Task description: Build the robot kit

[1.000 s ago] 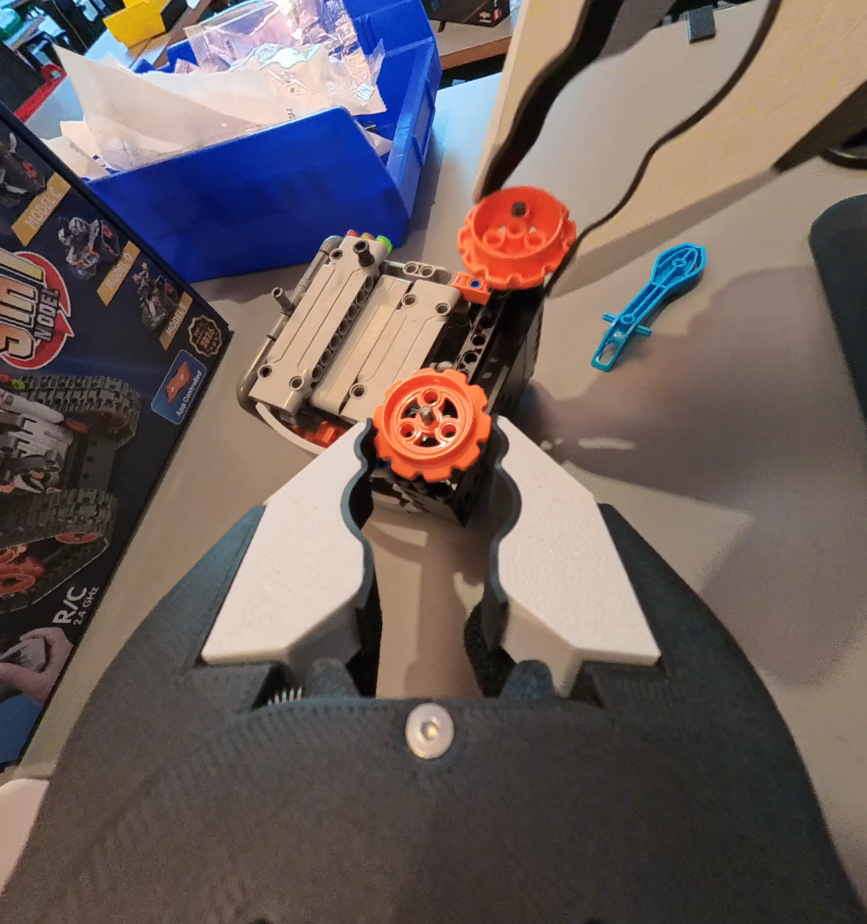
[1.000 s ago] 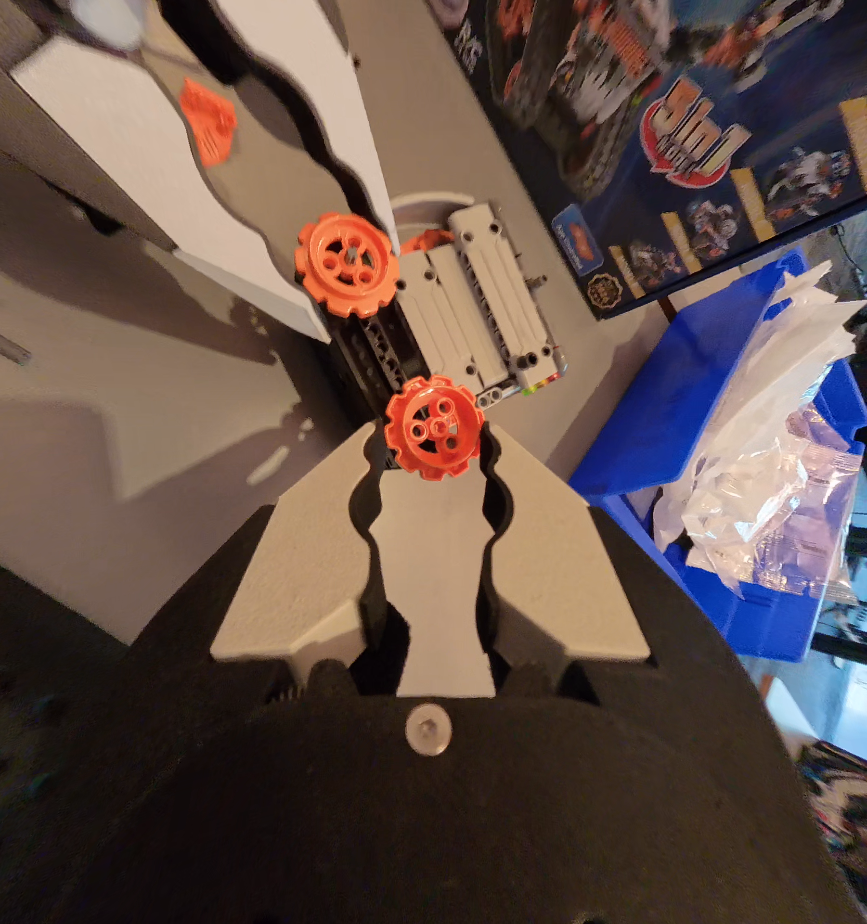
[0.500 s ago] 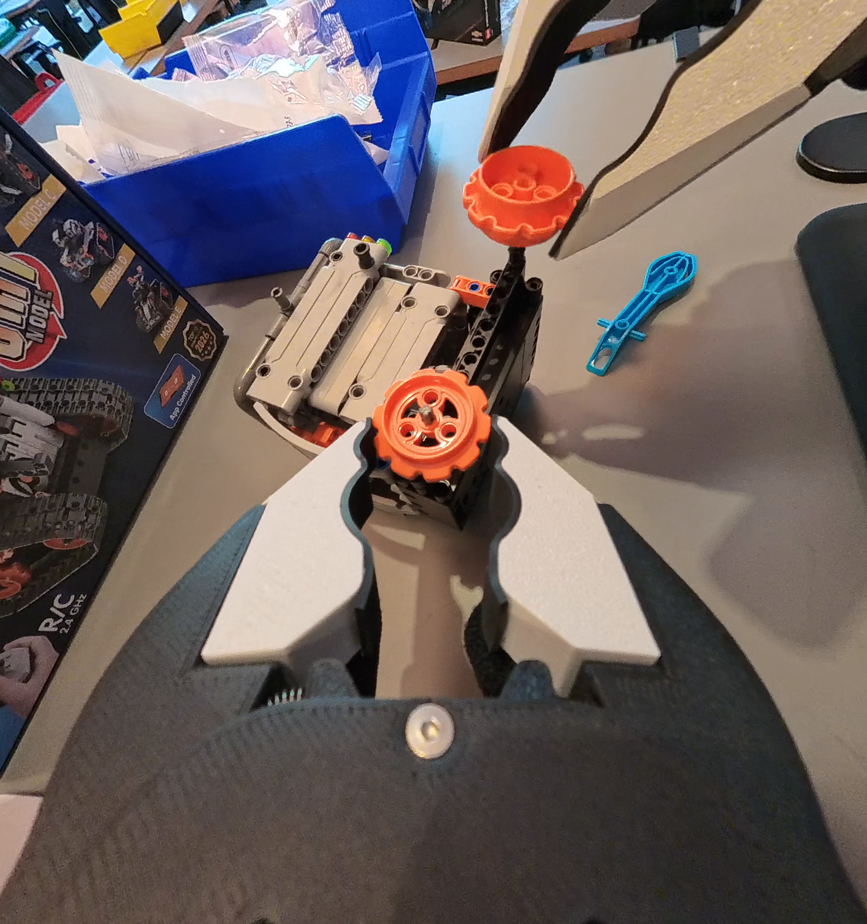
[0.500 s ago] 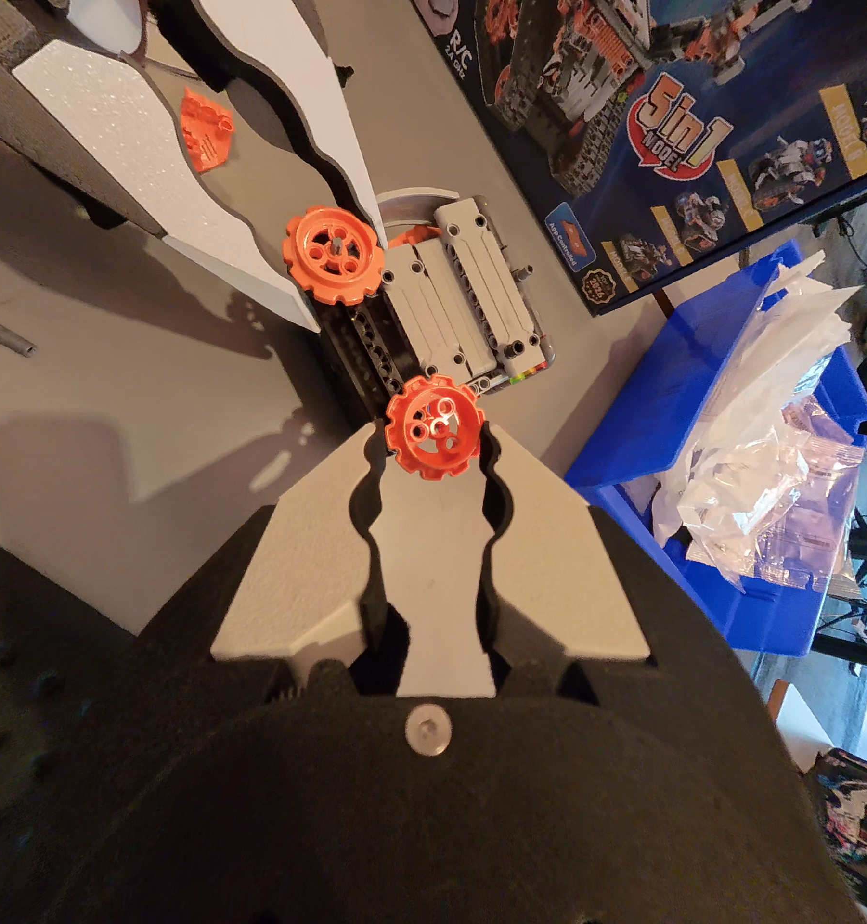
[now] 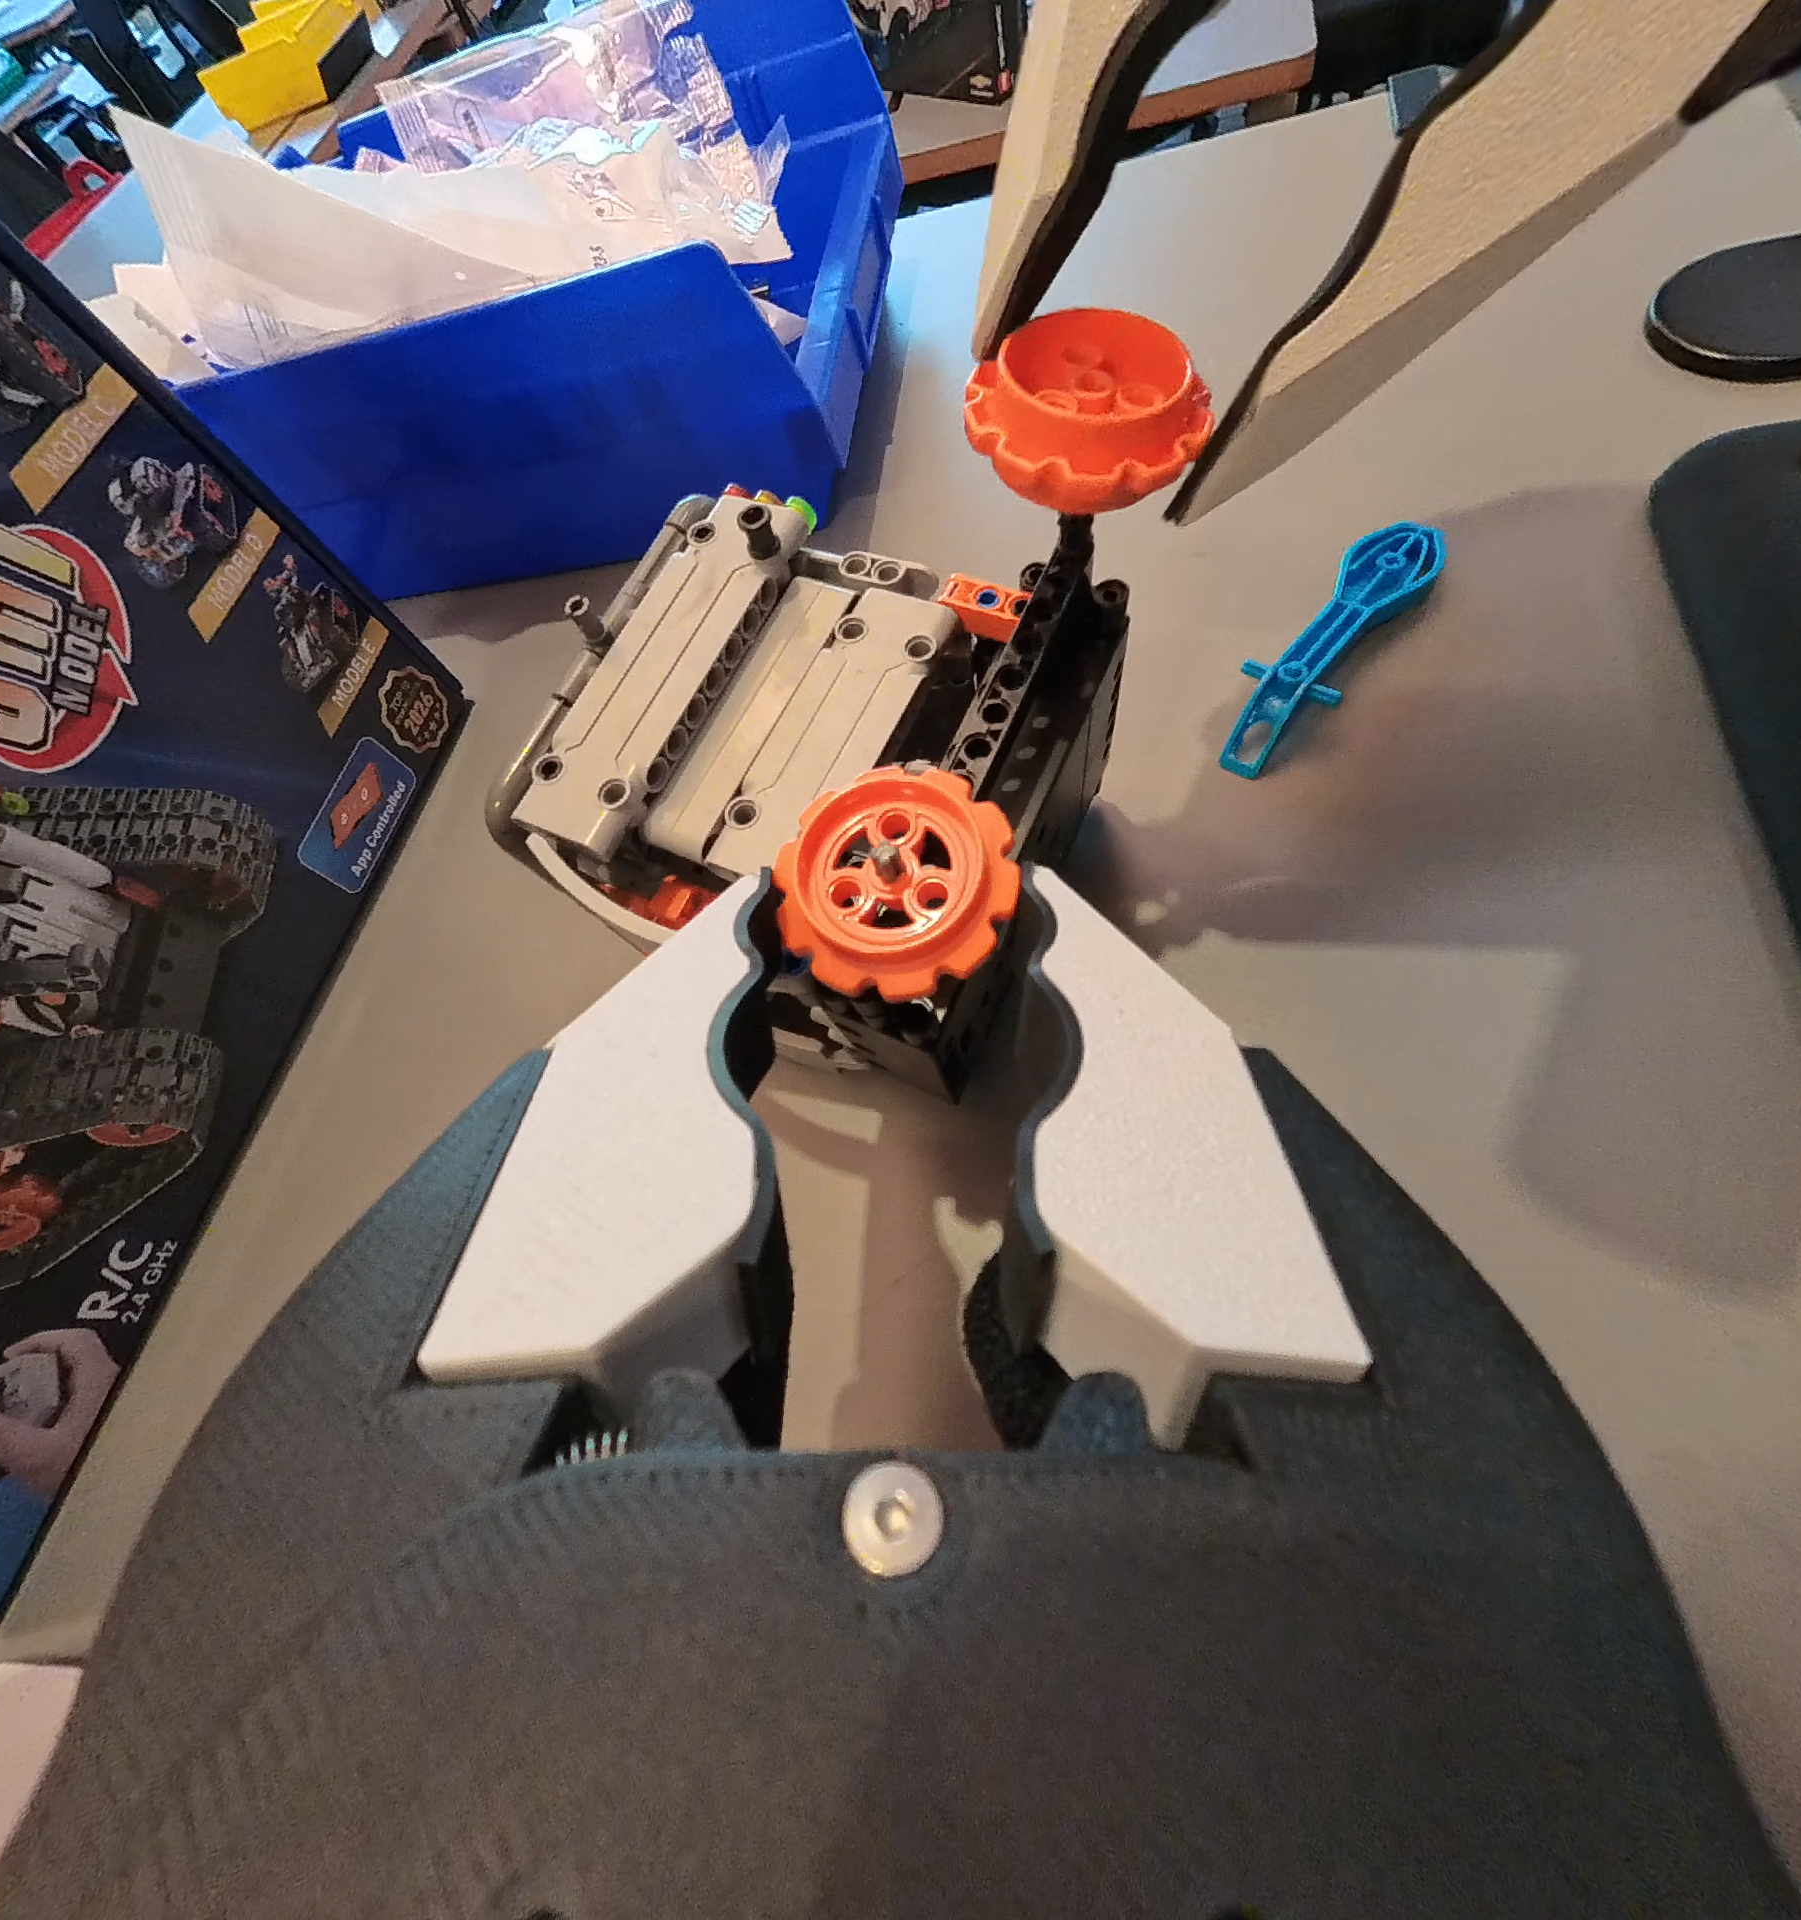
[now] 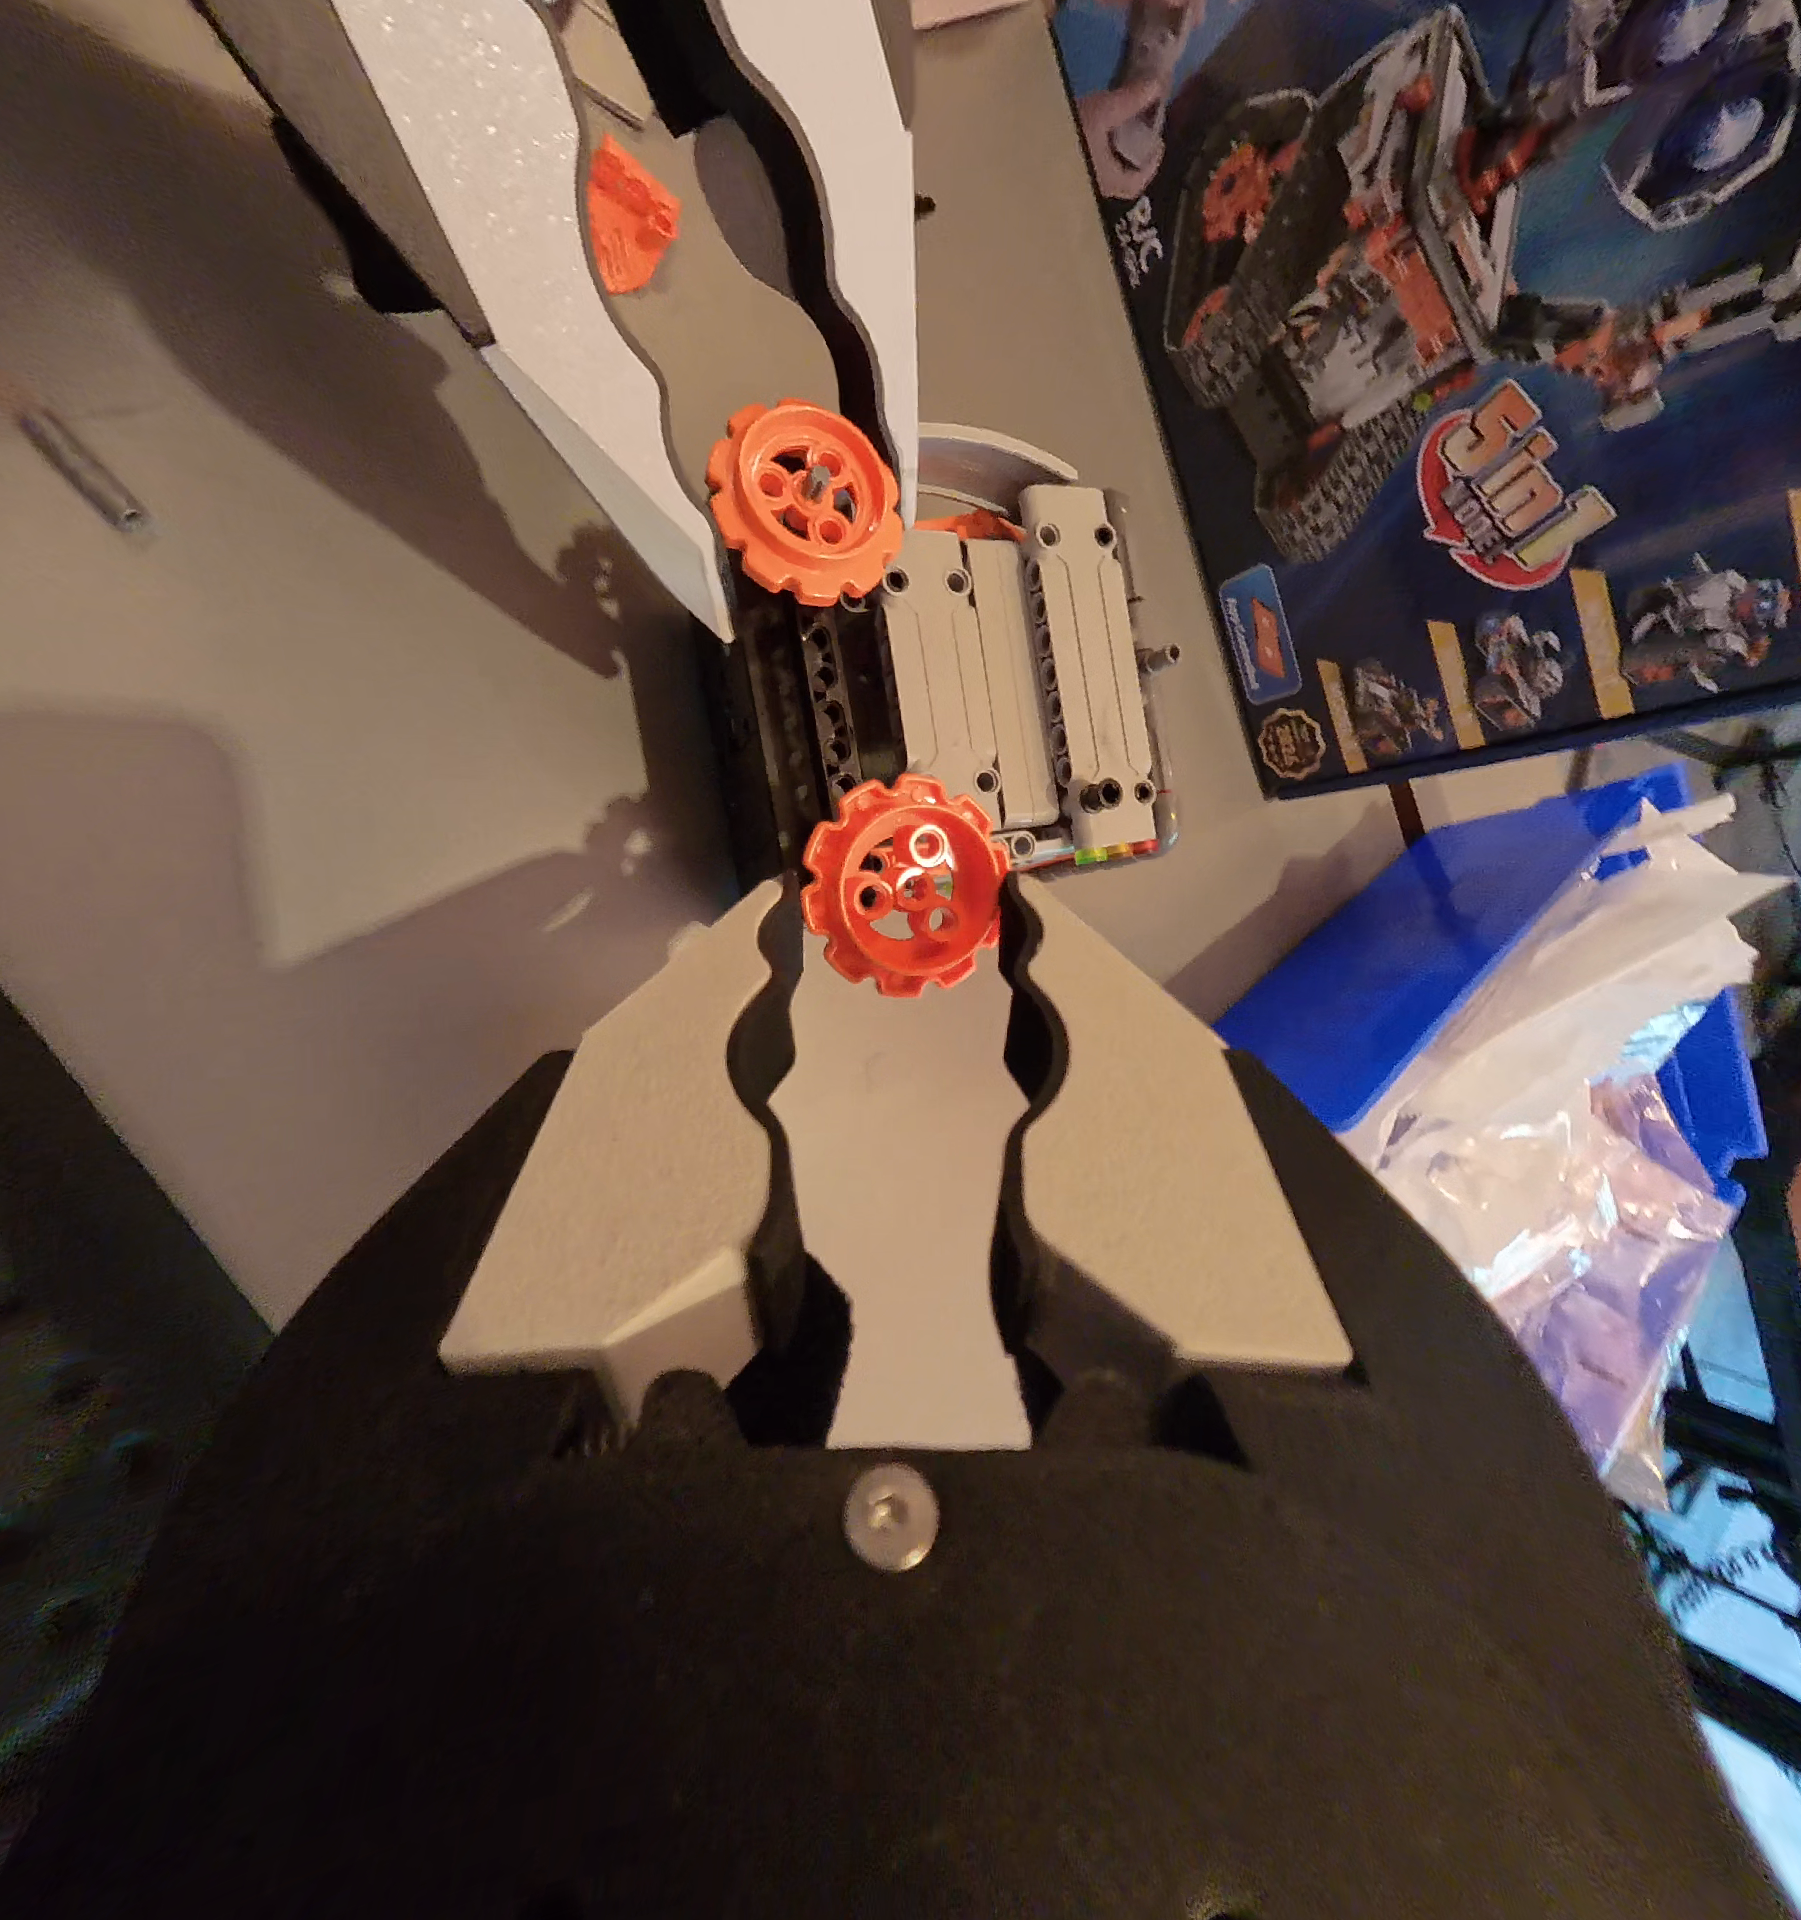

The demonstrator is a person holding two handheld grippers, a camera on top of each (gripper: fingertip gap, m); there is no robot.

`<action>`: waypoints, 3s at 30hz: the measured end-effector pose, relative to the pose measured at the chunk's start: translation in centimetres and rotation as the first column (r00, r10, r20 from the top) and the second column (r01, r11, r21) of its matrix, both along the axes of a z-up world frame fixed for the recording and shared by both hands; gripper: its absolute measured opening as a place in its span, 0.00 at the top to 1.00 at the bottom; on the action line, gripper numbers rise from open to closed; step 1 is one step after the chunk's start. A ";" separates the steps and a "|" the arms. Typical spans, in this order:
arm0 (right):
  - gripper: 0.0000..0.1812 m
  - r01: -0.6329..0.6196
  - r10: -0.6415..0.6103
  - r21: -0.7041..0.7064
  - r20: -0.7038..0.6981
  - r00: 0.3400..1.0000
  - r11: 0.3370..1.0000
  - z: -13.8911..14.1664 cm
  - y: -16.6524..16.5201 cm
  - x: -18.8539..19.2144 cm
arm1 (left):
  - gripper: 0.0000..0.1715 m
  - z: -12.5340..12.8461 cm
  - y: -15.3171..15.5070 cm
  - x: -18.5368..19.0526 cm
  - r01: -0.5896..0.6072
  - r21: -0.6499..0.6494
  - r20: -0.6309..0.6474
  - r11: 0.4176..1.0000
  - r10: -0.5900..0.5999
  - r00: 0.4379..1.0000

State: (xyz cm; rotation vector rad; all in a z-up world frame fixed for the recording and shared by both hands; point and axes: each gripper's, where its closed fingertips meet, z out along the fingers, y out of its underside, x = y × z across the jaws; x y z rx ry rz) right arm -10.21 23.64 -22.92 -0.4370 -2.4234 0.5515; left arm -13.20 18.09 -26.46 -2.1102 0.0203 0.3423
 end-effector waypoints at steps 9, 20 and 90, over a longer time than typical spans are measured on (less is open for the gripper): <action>0.81 -0.122 0.121 0.027 0.016 0.993 0.992 0.1 -0.4 0.0 | 0.75 0.0 -0.1 -0.1 0.003 -0.002 -0.003 1.000 -0.003 1.000; 0.80 -0.115 0.113 0.027 0.066 0.991 0.993 0.0 -0.2 -0.2 | 0.75 0.0 -0.1 -0.1 0.003 -0.003 -0.004 1.000 -0.003 1.000; 0.81 -0.573 0.537 0.133 0.229 0.812 0.809 -0.4 -0.3 0.2 | 0.75 0.0 -0.1 -0.5 0.012 -0.026 0.009 1.000 -0.012 1.000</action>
